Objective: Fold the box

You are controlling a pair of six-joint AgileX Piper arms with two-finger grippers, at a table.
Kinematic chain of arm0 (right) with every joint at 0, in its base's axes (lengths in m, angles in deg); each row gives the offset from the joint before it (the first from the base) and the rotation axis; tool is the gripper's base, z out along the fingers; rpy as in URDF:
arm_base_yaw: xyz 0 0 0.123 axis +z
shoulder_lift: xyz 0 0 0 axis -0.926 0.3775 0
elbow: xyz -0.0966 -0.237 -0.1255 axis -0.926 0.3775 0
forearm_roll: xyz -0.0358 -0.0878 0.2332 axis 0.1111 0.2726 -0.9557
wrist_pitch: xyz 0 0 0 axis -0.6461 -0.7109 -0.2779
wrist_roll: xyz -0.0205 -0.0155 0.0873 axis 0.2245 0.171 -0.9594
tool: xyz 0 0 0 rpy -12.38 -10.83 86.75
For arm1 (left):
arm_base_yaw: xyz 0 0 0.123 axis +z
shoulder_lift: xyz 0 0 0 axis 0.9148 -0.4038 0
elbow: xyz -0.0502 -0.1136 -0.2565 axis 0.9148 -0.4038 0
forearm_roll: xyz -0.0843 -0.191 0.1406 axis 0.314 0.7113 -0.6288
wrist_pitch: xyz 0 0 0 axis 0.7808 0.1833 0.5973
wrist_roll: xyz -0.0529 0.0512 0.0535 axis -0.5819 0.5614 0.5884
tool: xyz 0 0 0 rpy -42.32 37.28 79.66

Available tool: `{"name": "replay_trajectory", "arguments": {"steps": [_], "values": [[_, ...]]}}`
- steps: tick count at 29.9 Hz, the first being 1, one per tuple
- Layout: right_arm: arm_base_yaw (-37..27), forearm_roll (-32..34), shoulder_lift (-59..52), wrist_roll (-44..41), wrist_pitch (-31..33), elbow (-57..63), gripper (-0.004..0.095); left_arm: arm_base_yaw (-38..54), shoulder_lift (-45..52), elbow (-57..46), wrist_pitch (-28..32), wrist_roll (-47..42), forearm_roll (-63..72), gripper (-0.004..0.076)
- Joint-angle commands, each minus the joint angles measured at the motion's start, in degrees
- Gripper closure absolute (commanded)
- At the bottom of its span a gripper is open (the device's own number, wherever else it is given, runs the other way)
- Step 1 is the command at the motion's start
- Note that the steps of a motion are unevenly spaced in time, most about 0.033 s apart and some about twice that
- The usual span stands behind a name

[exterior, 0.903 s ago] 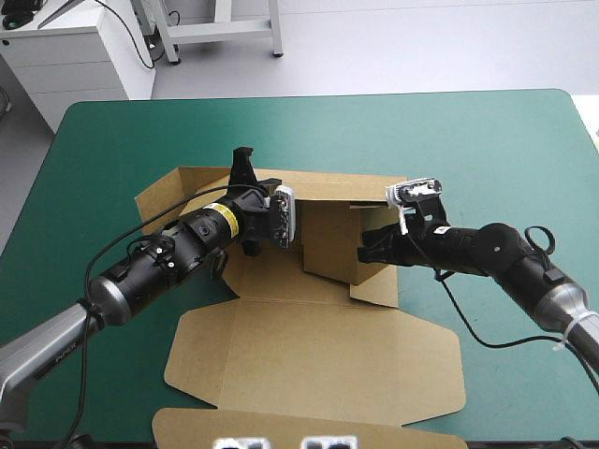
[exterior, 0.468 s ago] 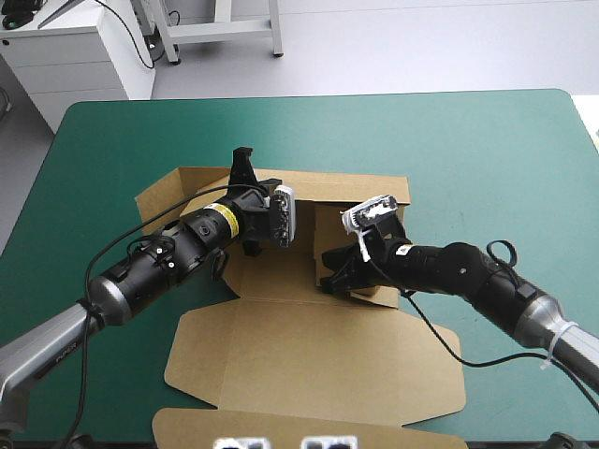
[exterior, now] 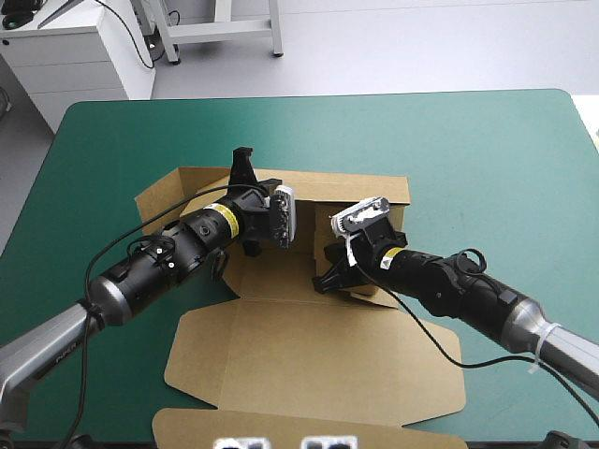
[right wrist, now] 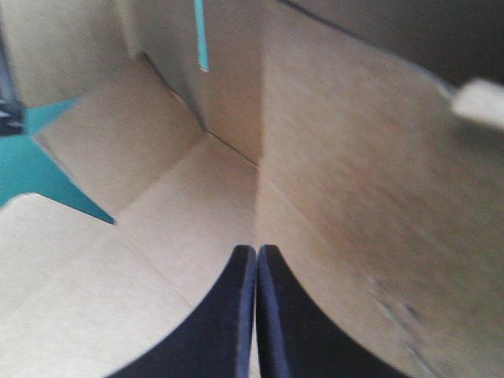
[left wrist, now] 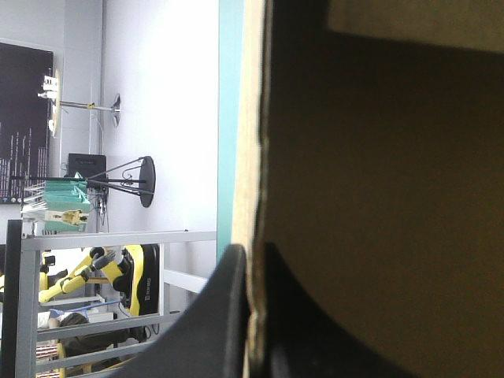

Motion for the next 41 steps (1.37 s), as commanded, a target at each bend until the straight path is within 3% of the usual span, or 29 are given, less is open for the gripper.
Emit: {"name": "replay_trajectory", "arguments": {"steps": [1,4,7,10,13,16,24,34,37,41], "values": [[0.1,17.5,-1.5,-16.5,-1.9,-1.5,0.0903,-0.3,1.8,1.4,1.6,-1.1,0.8,0.0732],[-0.2,39.0,-1.8,-35.2,3.2,-1.6,0.0904,-0.3,1.8,1.4,1.0,-1.1,0.8,0.0732],[-0.2,61.4,-2.8,-56.5,12.1,-1.6,0.0904,-0.3,1.8,1.4,0.9,-1.1,0.8,0.0732],[-0.2,76.2,-4.9,-67.7,19.6,-1.6,0.0905,-0.3,1.8,1.4,0.8,-1.1,0.8,0.0732],[-0.3,84.4,-7.3,-70.8,25.8,-1.6,0.0926,-0.3,1.8,1.4,0.7,-1.1,0.8,0.0732],[-2.8,84.6,-9.5,-69.7,28.6,-1.6,0.0928,-0.3,1.8,1.4,0.6,-1.1,0.8,0.0732],[-14.7,79.3,-14.2,-60.6,25.9,-1.9,0.0928,-0.3,1.8,1.4,0.2,-1.6,0.8,0.0733],[-19.6,57.4,-16.4,-36.7,25.5,-12.2,0.0928,-0.3,1.8,1.4,0.8,-1.6,0.8,0.0733],[-19.7,48.5,-15.0,-28.6,28.7,-18.0,0.0928,-0.3,1.8,1.4,2.1,-1.6,0.8,0.0733],[-19.7,41.6,-12.3,-22.3,34.3,-24.9,0.0928,-0.3,1.8,1.4,3.1,-1.6,0.7,0.0733]]}}
